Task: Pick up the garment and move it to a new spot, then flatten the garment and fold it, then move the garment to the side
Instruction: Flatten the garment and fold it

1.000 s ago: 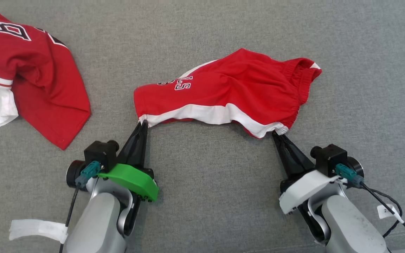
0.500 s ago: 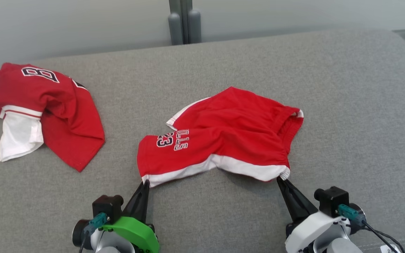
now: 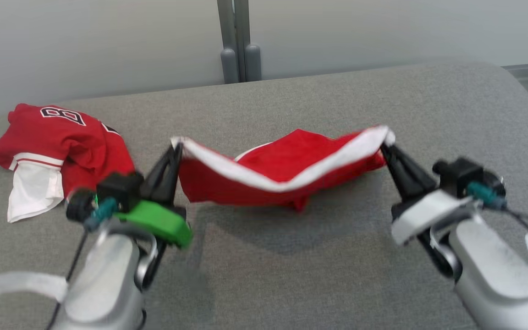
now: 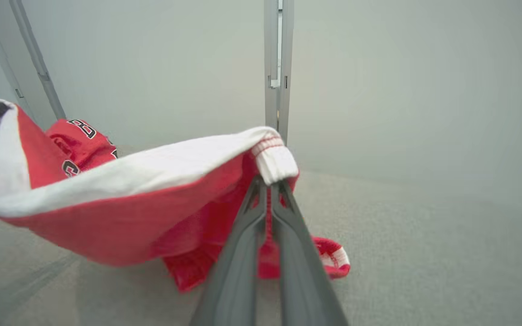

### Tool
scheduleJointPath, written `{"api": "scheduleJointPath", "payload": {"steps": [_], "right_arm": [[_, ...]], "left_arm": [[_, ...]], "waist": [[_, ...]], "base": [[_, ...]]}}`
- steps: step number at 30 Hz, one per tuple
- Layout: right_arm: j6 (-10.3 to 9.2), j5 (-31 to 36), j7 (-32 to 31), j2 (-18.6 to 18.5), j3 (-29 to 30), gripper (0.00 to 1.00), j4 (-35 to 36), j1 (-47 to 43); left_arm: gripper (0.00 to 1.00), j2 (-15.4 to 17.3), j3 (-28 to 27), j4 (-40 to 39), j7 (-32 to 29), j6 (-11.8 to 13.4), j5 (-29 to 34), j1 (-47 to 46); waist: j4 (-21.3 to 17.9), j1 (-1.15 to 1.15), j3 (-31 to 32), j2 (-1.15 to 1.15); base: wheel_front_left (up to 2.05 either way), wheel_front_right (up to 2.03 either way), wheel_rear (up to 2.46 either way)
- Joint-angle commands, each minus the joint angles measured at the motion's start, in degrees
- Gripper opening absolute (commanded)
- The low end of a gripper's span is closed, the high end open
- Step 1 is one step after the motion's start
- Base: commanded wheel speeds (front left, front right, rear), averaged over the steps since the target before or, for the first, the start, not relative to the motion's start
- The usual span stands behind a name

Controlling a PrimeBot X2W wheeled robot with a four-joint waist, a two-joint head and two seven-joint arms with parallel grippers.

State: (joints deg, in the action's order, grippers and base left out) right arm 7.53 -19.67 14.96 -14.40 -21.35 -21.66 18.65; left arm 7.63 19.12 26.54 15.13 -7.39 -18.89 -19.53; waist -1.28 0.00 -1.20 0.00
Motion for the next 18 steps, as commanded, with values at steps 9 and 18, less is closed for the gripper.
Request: {"api": "scheduleJointPath", "payload": {"steps": [9,18], "right_arm": [[-0.08,-1.93,-5.96,-6.37,-2.63,0.00,-7.28,39.73],[-0.08,6.50,-2.83,-5.57,-0.32,0.00,-19.77,69.71]], "left_arm": [[0.00,7.31,3.30,7.70,-2.06,-0.14,2.61,-39.89],[0.00,7.89,2.51,15.14,-0.60,3.18,8.02,-68.60]], "waist": [[0.59,0.00,-19.36,0.00],[3.07,0.00,-31.28,0.00]], "base": [[0.00,0.00,0.00],[0.00,0.00,0.00]]}}
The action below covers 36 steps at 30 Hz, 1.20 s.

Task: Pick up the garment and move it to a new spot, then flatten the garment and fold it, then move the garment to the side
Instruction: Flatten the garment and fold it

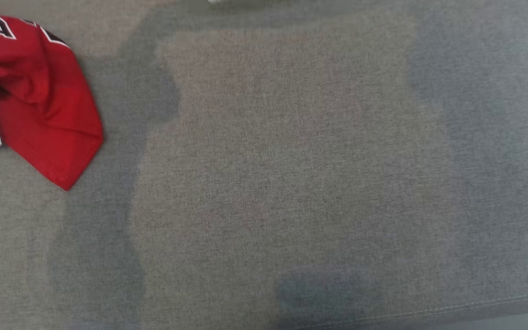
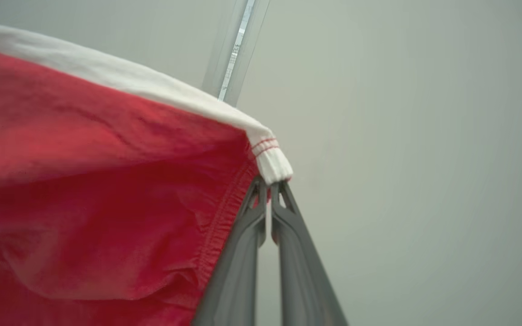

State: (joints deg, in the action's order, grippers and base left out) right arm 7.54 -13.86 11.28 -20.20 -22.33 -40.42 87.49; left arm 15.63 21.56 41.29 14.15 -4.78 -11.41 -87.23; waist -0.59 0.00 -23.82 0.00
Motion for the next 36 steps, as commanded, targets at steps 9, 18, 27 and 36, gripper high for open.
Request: {"api": "scheduleJointPath", "payload": {"steps": [9,18,27,36], "right_arm": [[-0.10,-0.20,3.69,2.63,-3.42,0.00,-6.35,-2.11],[-0.09,-10.60,3.94,-2.28,-15.66,0.00,3.83,-22.84],[-0.09,-20.93,3.96,-8.46,-19.46,0.00,9.05,-43.54],[-0.09,-24.98,3.95,-7.82,-17.79,0.00,7.71,-58.23]], "left_arm": [[0.00,-1.56,-1.17,0.30,1.04,0.37,-0.55,3.84],[0.00,-4.37,-4.25,-4.65,1.07,-0.32,-2.08,29.46],[0.00,-8.90,-7.26,-5.99,1.08,-1.71,-2.84,52.04],[0.00,-11.69,-8.40,-6.19,1.08,-2.31,-2.89,66.99]], "waist": [[2.05,0.00,-12.50,0.00],[0.10,0.00,-8.72,0.00],[1.46,0.00,2.31,0.00],[3.04,0.00,14.04,0.00]], "base": [[0.00,0.00,0.00],[0.00,0.00,0.00],[0.00,0.00,0.00],[0.00,0.00,0.00]]}}
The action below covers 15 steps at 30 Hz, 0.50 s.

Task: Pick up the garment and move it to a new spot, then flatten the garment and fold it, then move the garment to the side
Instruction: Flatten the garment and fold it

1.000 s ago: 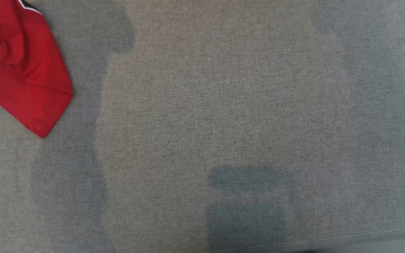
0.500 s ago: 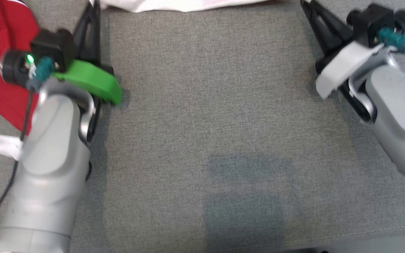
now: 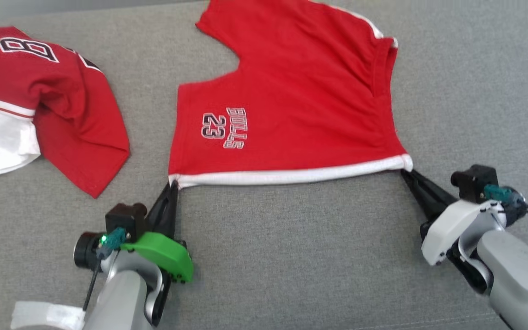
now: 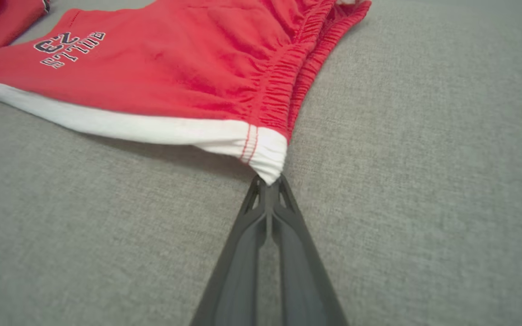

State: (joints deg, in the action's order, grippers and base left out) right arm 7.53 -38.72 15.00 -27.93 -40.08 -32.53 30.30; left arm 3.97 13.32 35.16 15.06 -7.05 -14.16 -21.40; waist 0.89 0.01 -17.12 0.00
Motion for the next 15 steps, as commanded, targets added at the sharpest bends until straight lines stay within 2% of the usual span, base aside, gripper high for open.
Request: {"api": "scheduleJointPath", "payload": {"steps": [1,8,15], "right_arm": [[-0.08,-0.34,0.23,0.21,0.40,0.00,-0.47,-2.61],[-0.08,-1.57,0.20,2.30,-0.71,0.00,-1.66,-13.63],[-0.08,-2.40,0.19,2.46,-4.29,0.00,-1.39,-20.36]], "left_arm": [[0.00,-0.21,-0.32,0.00,0.16,-0.12,-0.36,2.61],[0.00,-0.61,-1.64,0.39,0.17,-0.33,-0.76,12.20],[0.00,-0.66,-2.91,0.40,0.17,-0.43,0.10,17.53]], "waist": [[1.71,-0.01,8.59,0.00],[2.22,-0.01,16.45,0.00],[2.31,-0.01,19.27,0.00]], "base": [[0.00,0.00,0.00],[0.00,0.00,0.00],[0.00,0.00,0.00]]}}
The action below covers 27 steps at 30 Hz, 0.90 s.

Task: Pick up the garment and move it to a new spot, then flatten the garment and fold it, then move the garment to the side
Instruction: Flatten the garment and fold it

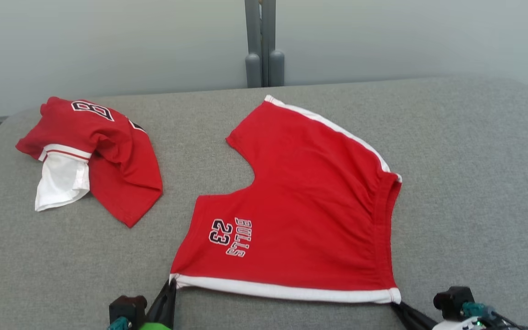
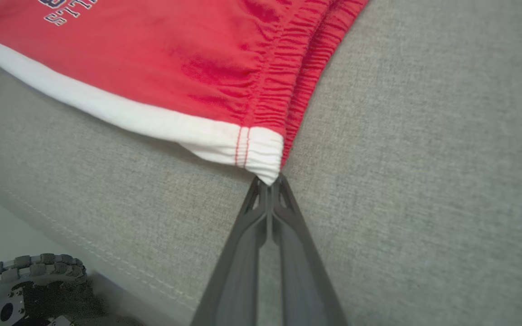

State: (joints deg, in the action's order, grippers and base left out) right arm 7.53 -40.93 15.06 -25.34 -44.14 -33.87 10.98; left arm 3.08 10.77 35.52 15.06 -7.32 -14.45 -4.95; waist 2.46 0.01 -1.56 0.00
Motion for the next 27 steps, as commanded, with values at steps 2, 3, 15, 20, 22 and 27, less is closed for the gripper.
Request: {"api": "scheduleJointPath", "payload": {"steps": [2,3,15,20,22,27], "right_arm": [[-0.08,-0.60,0.14,-0.04,-1.20,0.00,0.12,-2.88],[-0.08,-0.59,0.14,-0.03,-2.05,0.00,0.19,-3.83],[-0.08,-2.45,0.14,-0.78,-8.60,0.00,1.65,-7.52],[-0.08,-2.36,0.15,-0.63,-2.61,0.00,5.29,-5.97],[-0.08,-3.11,0.15,-0.31,0.38,0.00,6.37,-5.54],[-0.08,-3.65,0.14,0.59,5.84,0.00,8.17,-2.48]], "left_arm": [[0.00,0.19,-0.70,0.36,0.17,-0.18,0.52,2.66],[0.00,0.19,-0.93,0.50,0.17,-0.14,0.55,3.67],[0.00,2.22,-0.85,0.67,0.12,-0.20,1.19,12.15],[0.00,2.27,0.33,-5.52,0.11,-0.20,1.36,7.73],[0.00,2.50,1.01,-7.50,0.11,-0.20,1.03,5.00],[0.00,3.68,5.38,-5.25,0.11,-0.20,1.30,-6.52]], "waist": [[0.71,-0.01,4.52,0.00],[0.65,-0.01,4.94,0.00],[-0.64,-0.01,6.81,0.00],[-0.69,-0.01,5.01,0.00],[-0.96,-0.01,3.95,0.00],[-2.63,-0.01,0.85,0.00]], "base": [[0.00,0.00,0.00],[0.00,0.00,0.00],[0.00,0.00,0.00],[0.00,0.00,0.00],[0.00,0.00,0.00],[0.00,0.00,0.00]]}}
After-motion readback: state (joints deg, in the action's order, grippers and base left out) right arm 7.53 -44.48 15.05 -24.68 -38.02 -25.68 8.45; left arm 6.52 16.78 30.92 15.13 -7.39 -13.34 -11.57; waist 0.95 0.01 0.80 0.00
